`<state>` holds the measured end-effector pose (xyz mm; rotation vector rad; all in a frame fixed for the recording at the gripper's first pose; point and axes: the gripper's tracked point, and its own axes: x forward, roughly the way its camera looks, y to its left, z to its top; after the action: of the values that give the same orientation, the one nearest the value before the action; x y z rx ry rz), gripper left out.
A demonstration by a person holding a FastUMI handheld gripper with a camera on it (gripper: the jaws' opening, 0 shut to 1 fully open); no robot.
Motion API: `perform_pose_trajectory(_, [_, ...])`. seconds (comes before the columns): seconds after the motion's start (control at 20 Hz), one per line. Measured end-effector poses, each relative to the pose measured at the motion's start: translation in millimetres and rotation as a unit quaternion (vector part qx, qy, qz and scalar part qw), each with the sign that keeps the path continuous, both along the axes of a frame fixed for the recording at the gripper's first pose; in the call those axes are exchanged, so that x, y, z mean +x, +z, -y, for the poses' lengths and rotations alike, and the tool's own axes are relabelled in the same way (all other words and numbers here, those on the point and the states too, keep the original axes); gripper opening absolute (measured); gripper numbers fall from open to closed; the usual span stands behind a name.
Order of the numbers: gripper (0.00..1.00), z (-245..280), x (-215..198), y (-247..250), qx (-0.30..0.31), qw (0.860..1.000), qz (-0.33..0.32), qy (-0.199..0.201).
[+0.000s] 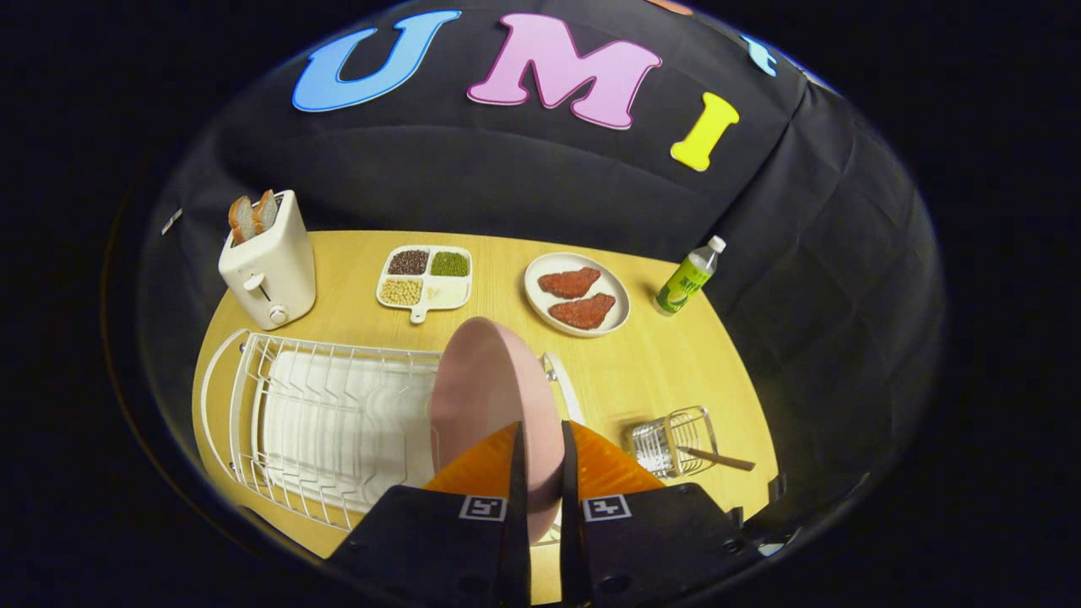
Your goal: Take the plate from the dish rack, then take the spoon from the basket and place it into the plate.
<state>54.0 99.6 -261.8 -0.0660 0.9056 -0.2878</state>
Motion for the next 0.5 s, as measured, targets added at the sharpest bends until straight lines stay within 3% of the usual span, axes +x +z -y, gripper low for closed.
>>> perform_pose_trajectory(0.3, [0.18,-0.7,18.0,45.9,-0.023,0.997,0.053,0.044])
perform_pose_trajectory(0.5, [0.18,-2.3,1.3,62.8,0.03,0.996,0.069,0.058])
